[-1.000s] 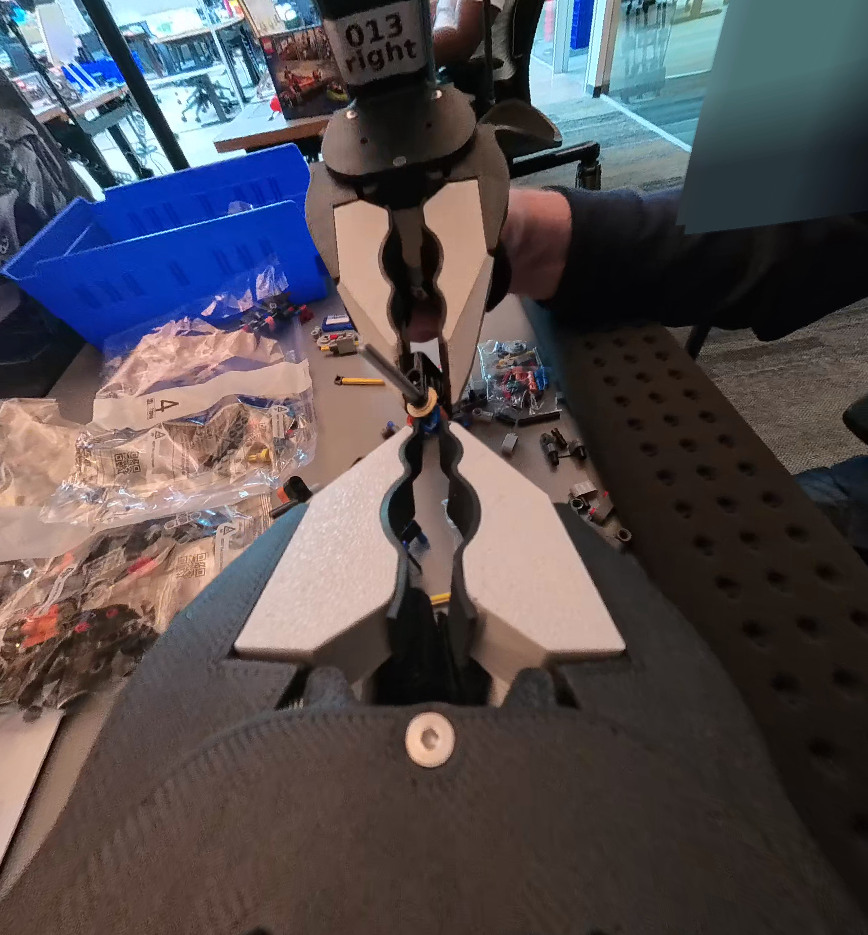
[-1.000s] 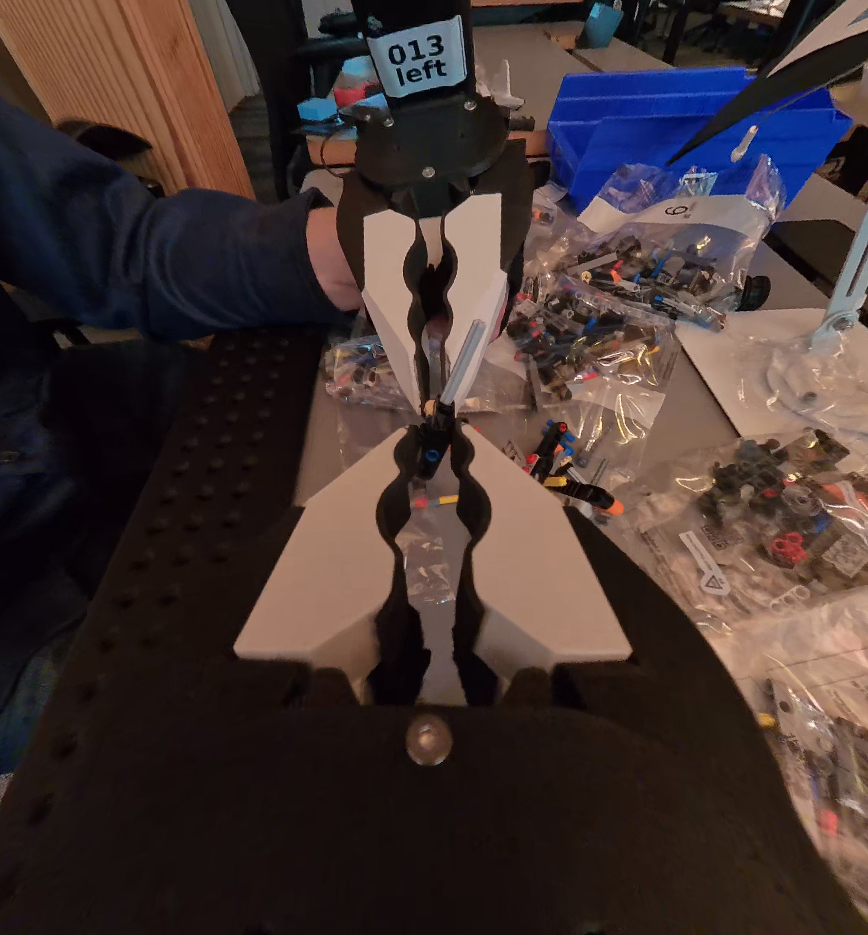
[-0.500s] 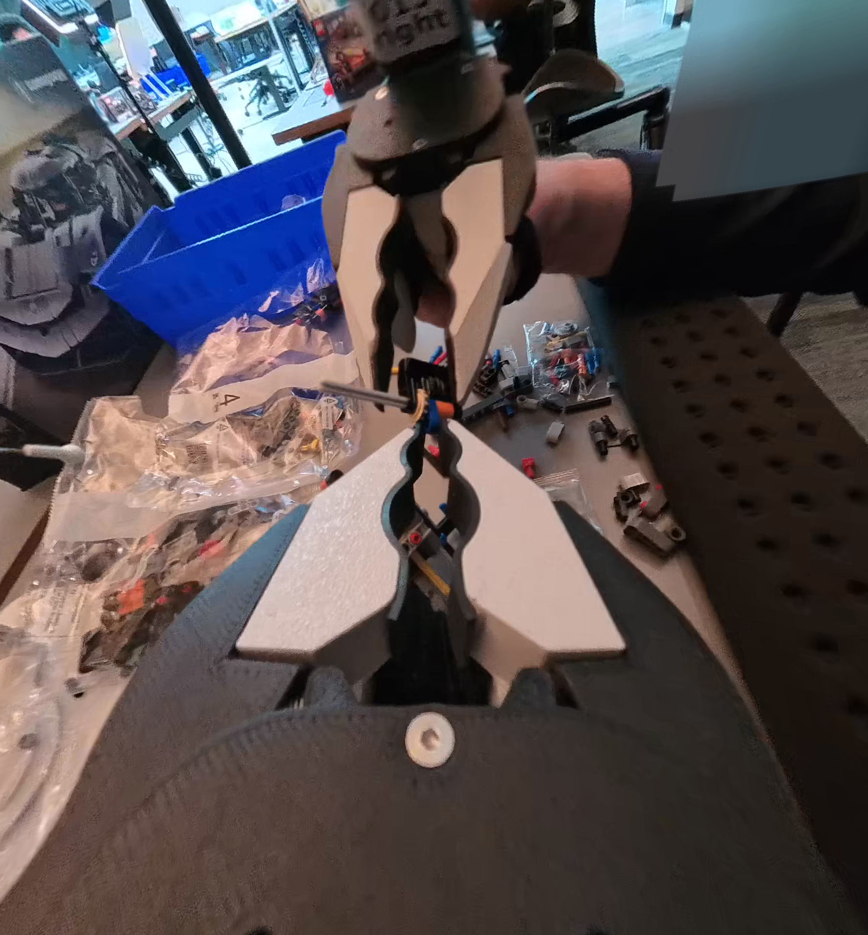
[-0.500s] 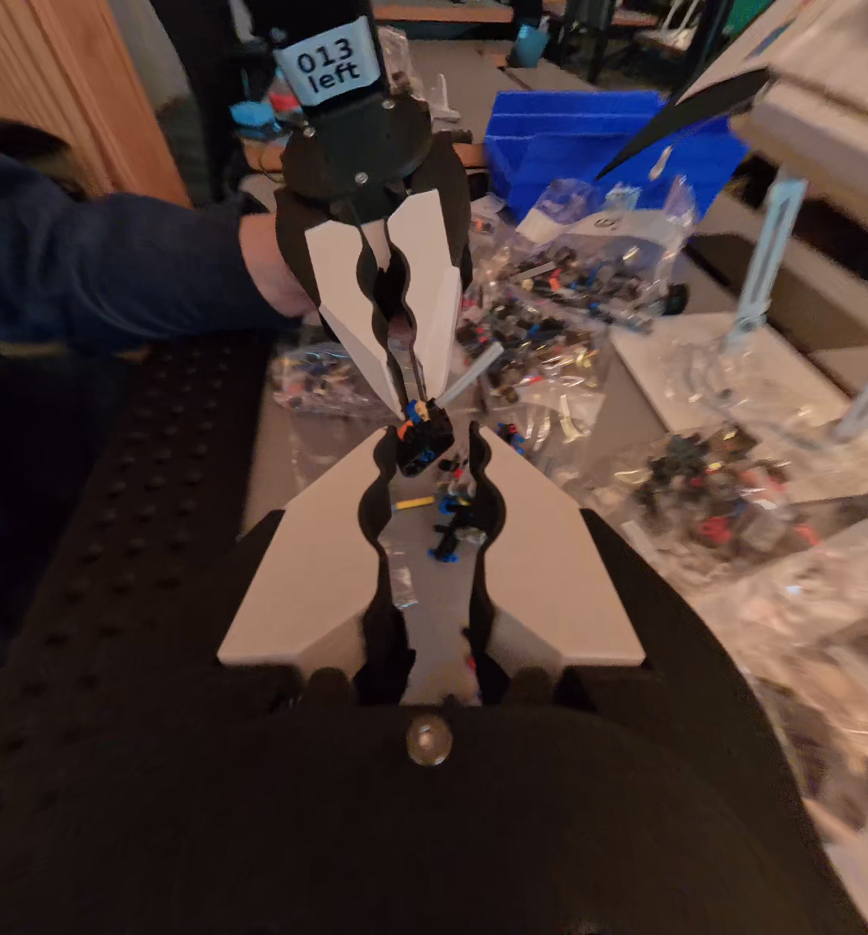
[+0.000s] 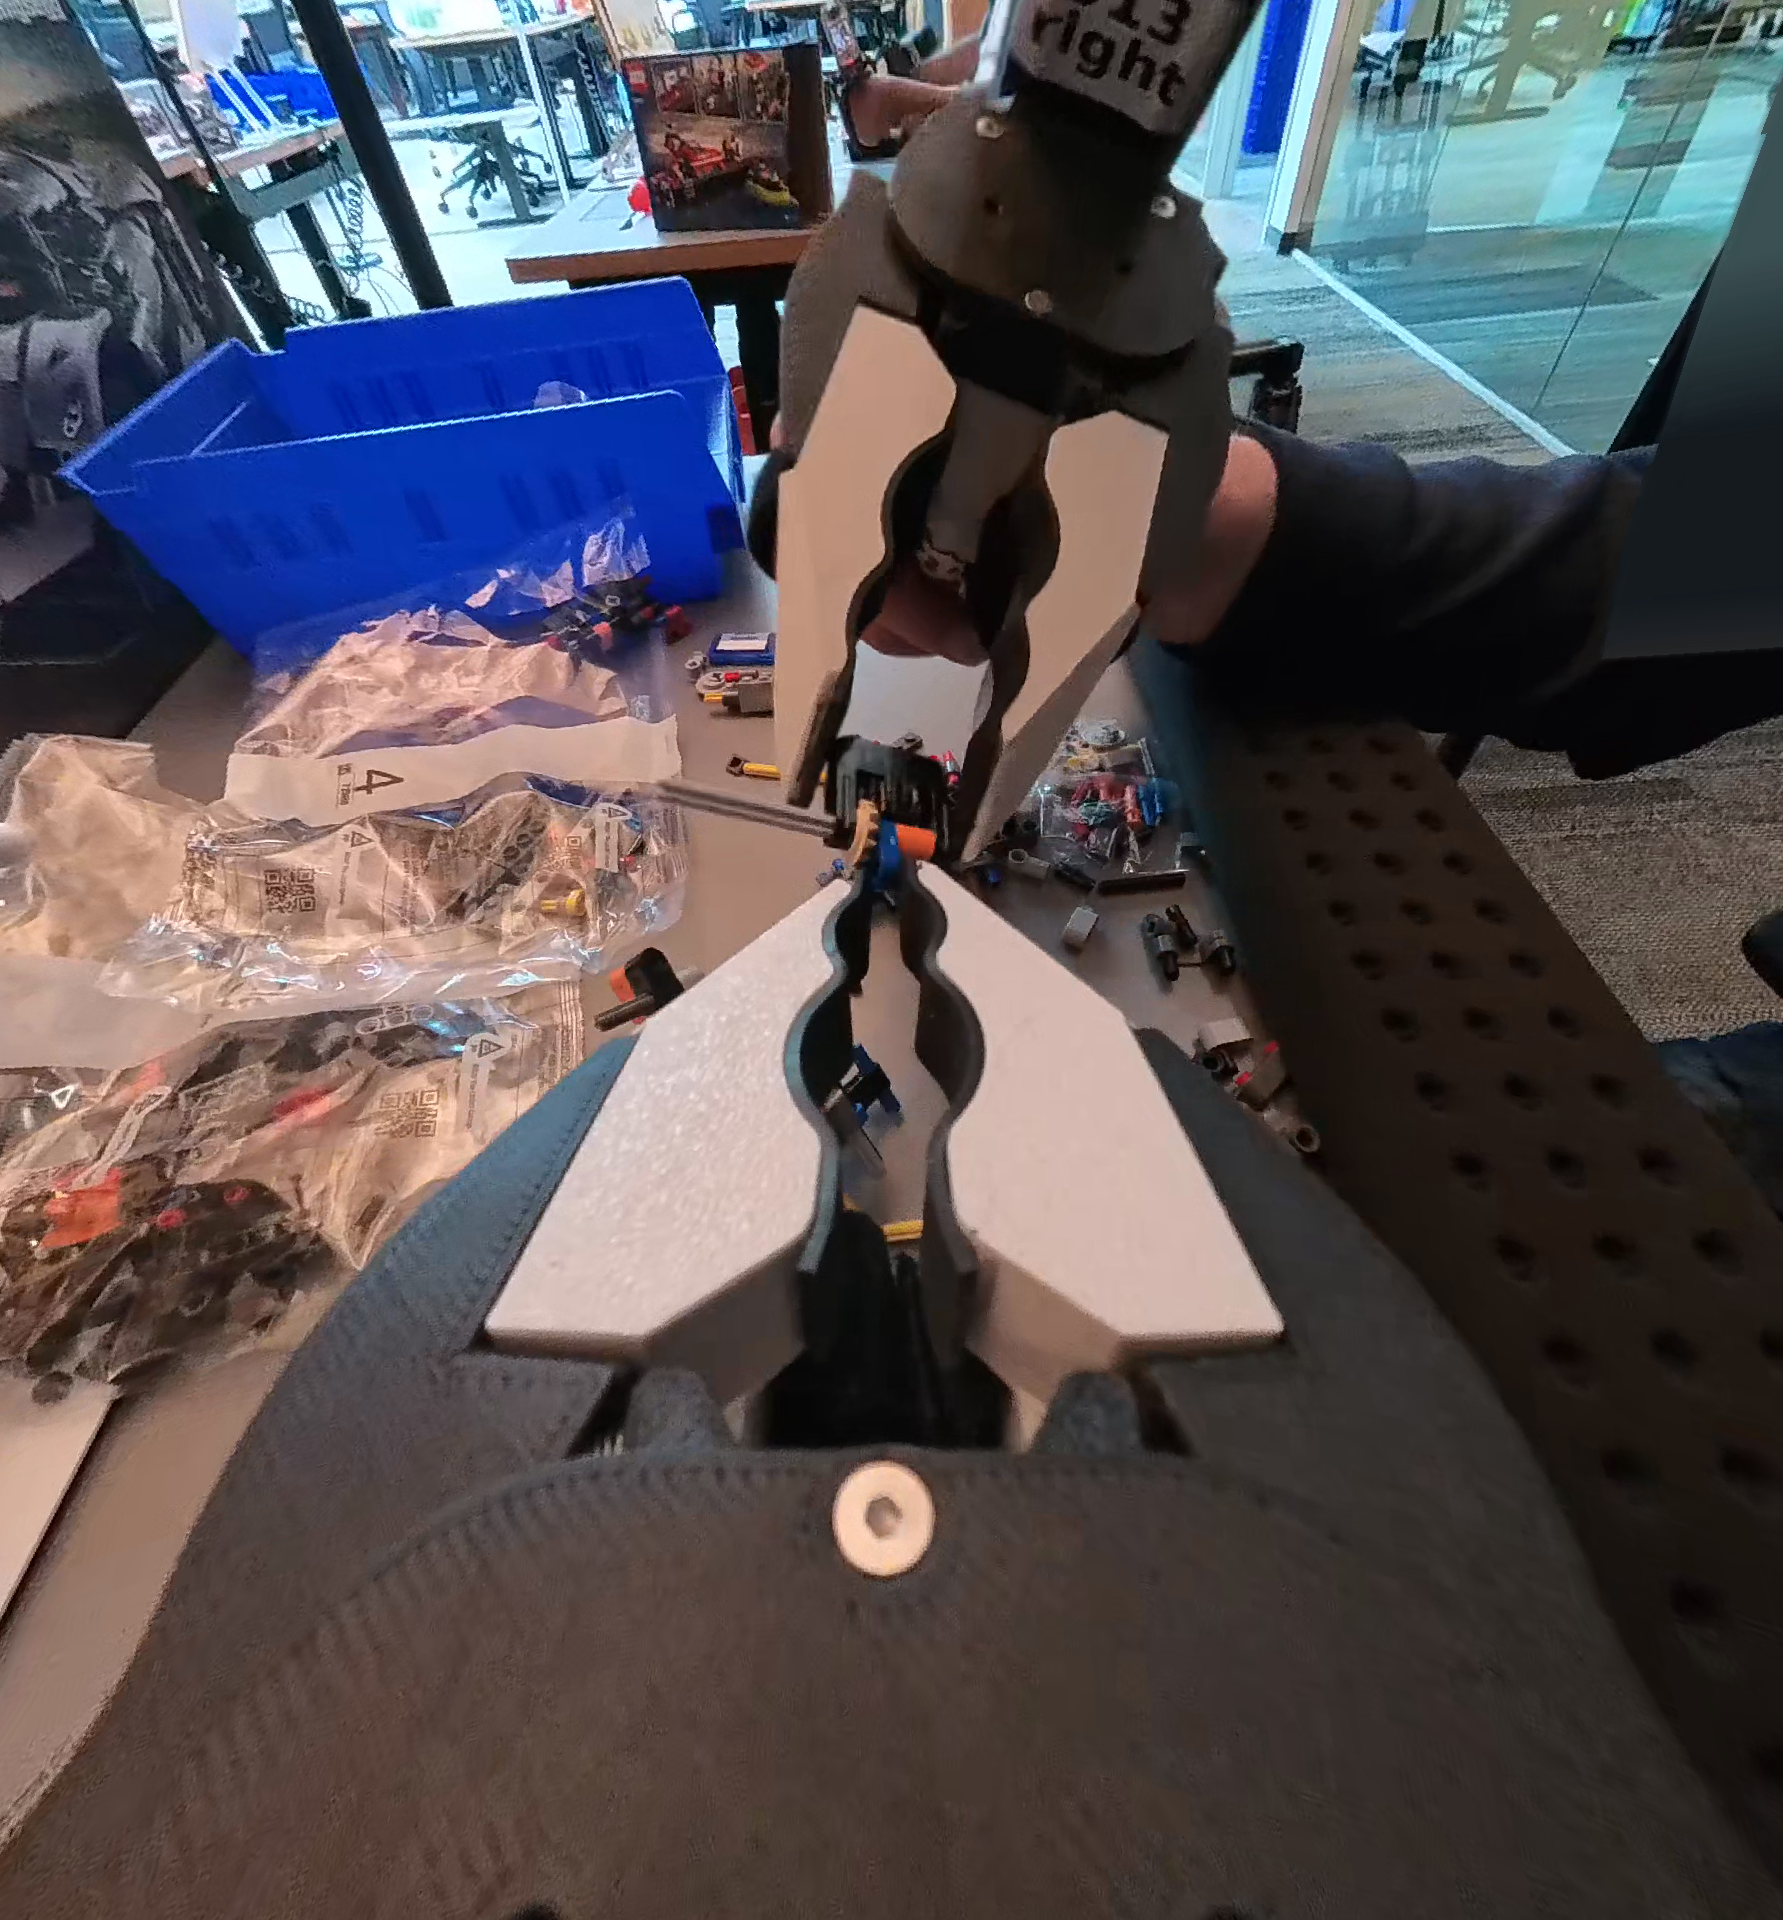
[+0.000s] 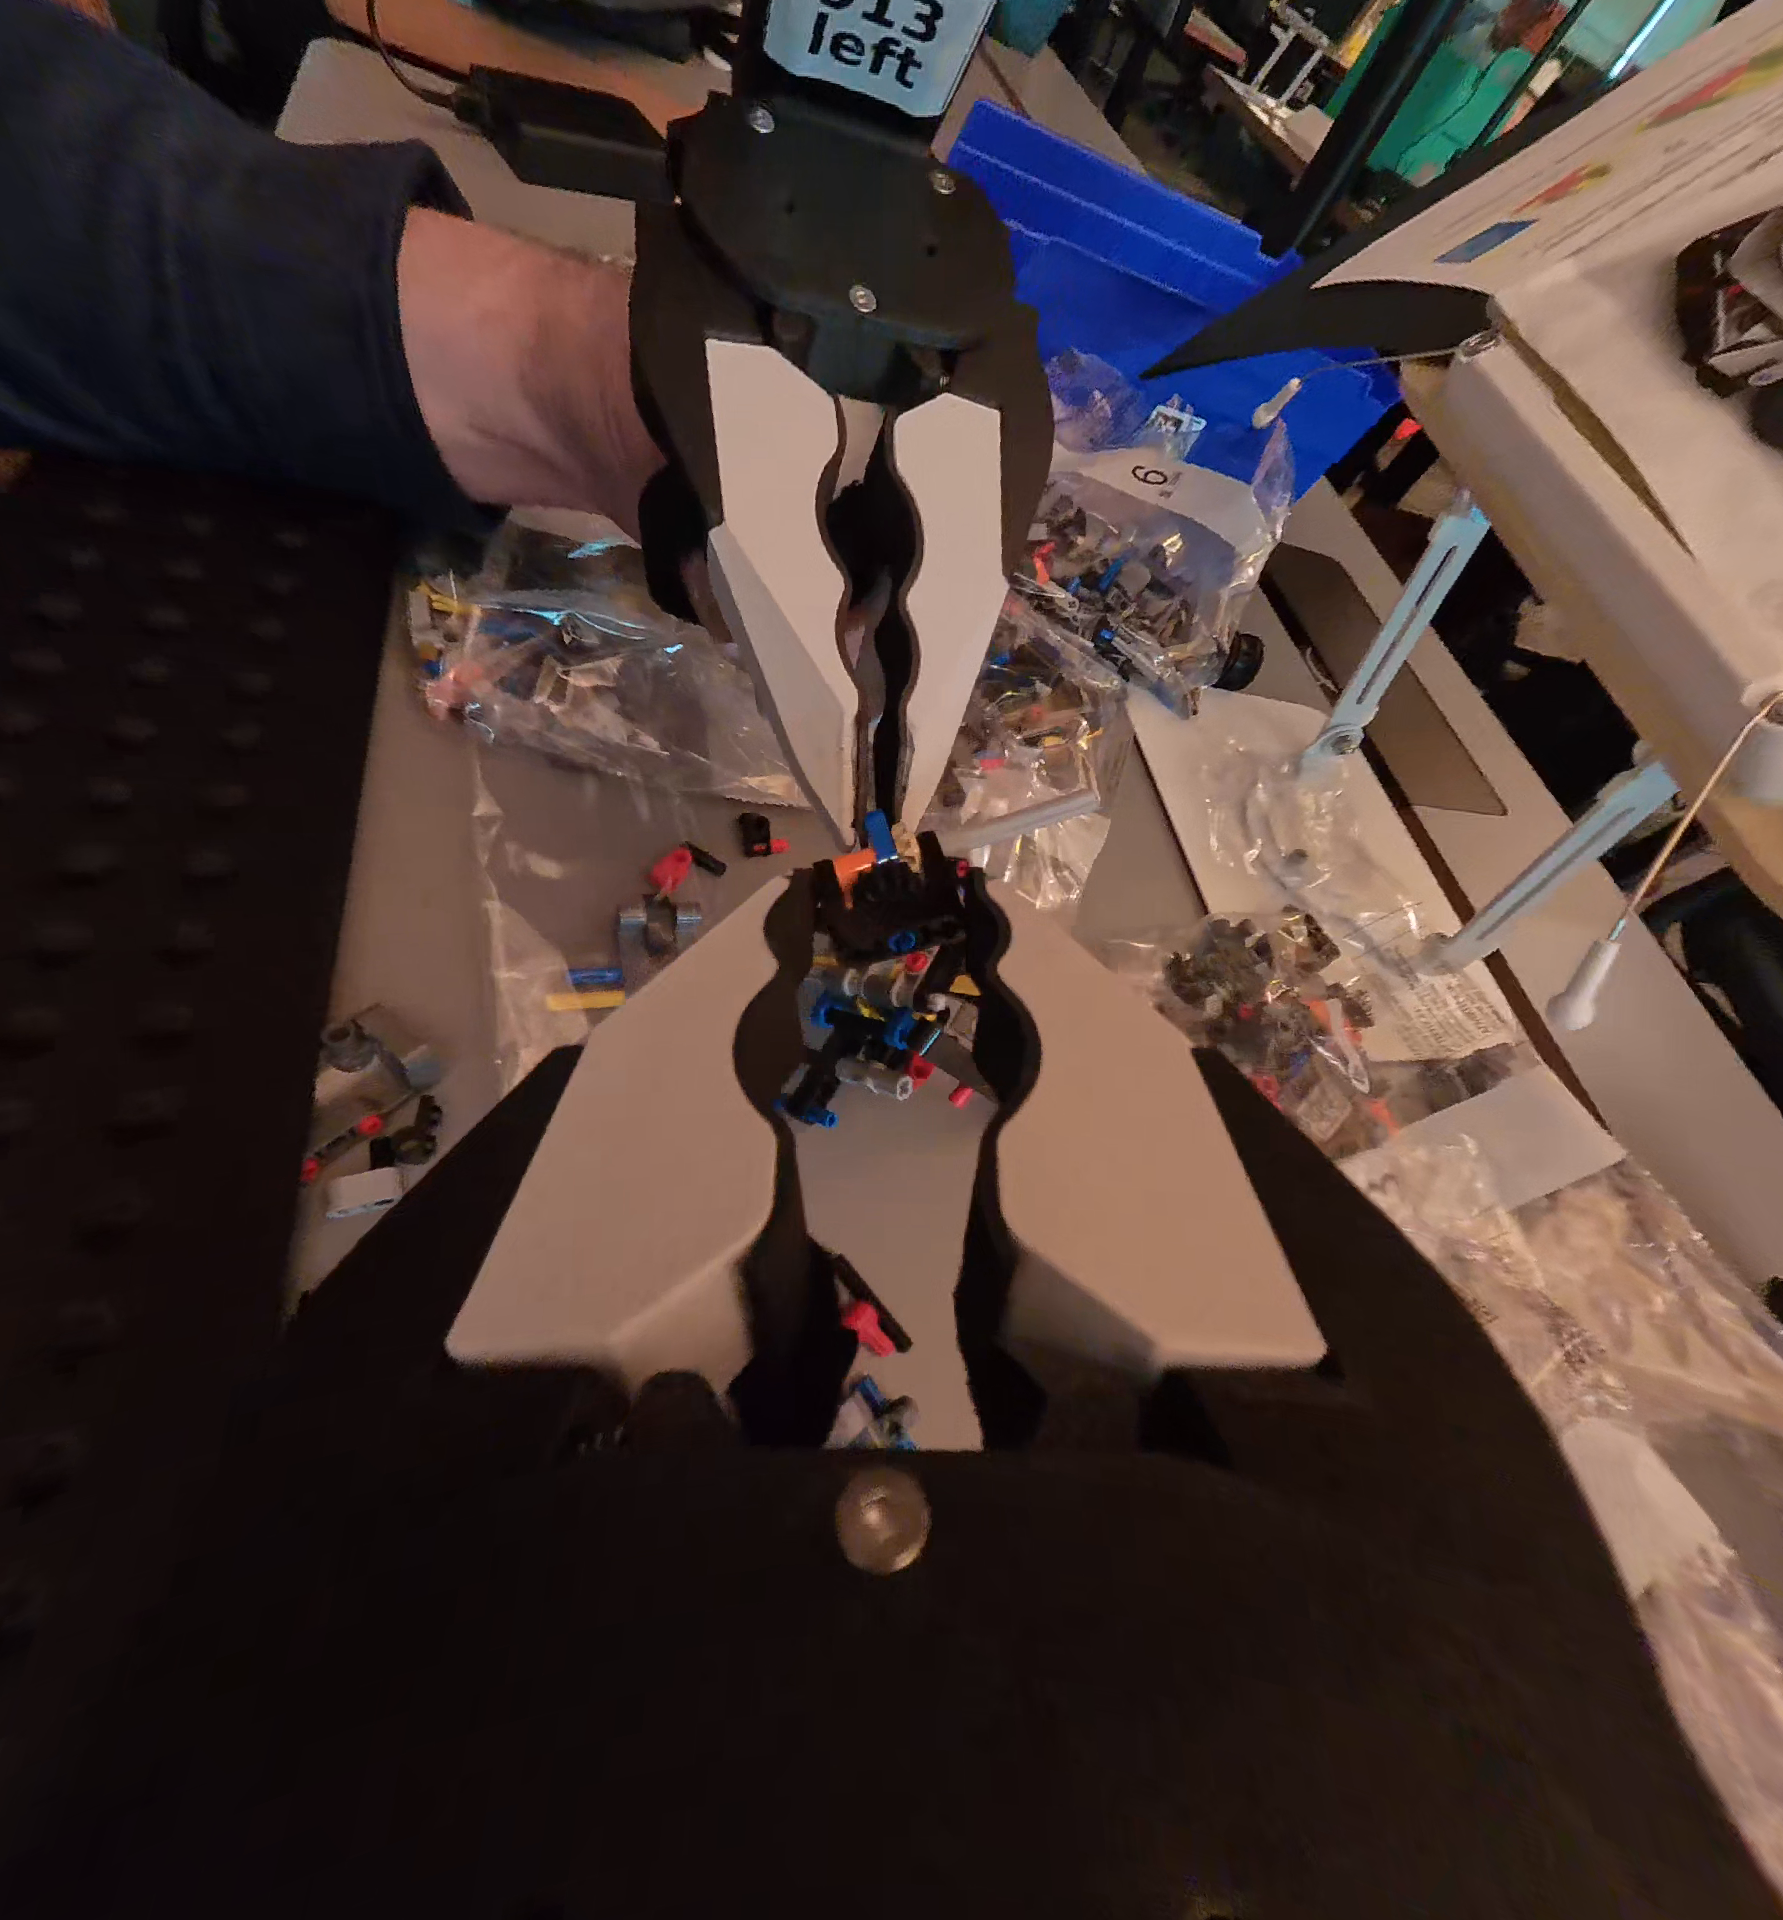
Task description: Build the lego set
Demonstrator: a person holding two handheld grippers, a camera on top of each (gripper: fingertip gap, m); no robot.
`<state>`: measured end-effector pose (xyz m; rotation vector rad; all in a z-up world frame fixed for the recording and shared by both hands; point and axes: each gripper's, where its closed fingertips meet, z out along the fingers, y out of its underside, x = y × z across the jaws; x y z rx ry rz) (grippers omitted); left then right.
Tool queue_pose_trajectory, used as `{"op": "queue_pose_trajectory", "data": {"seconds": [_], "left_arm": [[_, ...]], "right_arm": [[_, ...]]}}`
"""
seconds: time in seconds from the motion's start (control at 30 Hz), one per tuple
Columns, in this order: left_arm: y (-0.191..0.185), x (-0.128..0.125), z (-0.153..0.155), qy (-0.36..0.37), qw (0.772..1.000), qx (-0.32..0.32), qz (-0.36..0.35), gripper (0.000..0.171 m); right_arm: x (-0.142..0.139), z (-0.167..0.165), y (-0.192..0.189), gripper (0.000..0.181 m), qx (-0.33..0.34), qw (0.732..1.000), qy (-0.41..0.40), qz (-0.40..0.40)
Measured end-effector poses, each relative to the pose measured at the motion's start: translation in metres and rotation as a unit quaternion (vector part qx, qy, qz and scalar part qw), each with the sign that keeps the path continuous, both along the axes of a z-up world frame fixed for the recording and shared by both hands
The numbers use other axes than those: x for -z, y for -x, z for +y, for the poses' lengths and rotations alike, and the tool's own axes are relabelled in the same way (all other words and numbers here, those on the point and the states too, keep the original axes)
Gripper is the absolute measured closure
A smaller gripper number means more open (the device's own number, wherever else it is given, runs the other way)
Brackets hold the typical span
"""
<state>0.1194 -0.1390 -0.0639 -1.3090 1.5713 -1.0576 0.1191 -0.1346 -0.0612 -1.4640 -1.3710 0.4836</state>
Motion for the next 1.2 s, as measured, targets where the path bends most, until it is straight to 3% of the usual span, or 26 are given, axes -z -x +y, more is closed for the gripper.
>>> {"op": "queue_pose_trajectory", "data": {"seconds": [0.33, 0.43, 0.5, 0.63, 0.87, 0.93, 1.0, 1.07, 1.2], "left_arm": [[0.0, 0.002, 0.001, -0.025, 1.0, -0.006, 0.005, 0.168], [0.0, 0.0, 0.002, -0.019, 1.0, -0.007, -0.001, 0.168], [0.002, -0.001, 0.003, -0.019, 1.0, -0.009, -0.002, 0.168], [0.0, 0.005, 0.002, -0.04, 0.999, -0.01, 0.015, 0.169], [-0.002, 0.004, -0.001, -0.097, 0.995, -0.011, 0.017, 0.169], [-0.003, 0.003, -0.004, -0.1, 0.995, -0.006, 0.017, 0.169], [-0.003, 0.006, -0.002, -0.101, 0.995, -0.01, 0.022, 0.169], [-0.002, 0.003, -0.003, -0.089, 0.996, -0.007, 0.013, 0.169], [-0.002, 0.001, -0.001, -0.104, 0.994, -0.016, 0.011, 0.169]], "right_arm": [[0.002, -0.003, -0.001, 0.155, -0.01, 1.0, 0.026, 0.011], [0.001, -0.005, 0.001, 0.146, -0.013, 1.0, -0.023, -0.006], [0.004, -0.003, 0.0, 0.15, -0.009, 1.0, -0.02, -0.014], [-0.007, 0.001, -0.007, 0.152, -0.003, 0.999, 0.026, 0.039], [-0.005, 0.001, -0.005, 0.142, -0.042, 0.969, 0.206, 0.126], [0.0, -0.006, -0.002, 0.141, -0.061, 0.971, 0.204, 0.109], [0.004, -0.006, 0.0, 0.155, -0.049, 0.987, 0.134, 0.069], [0.002, -0.007, 0.001, 0.157, -0.048, 0.991, 0.105, 0.064], [-0.004, 0.0, -0.007, 0.149, -0.043, 0.978, 0.172, 0.11]]}}
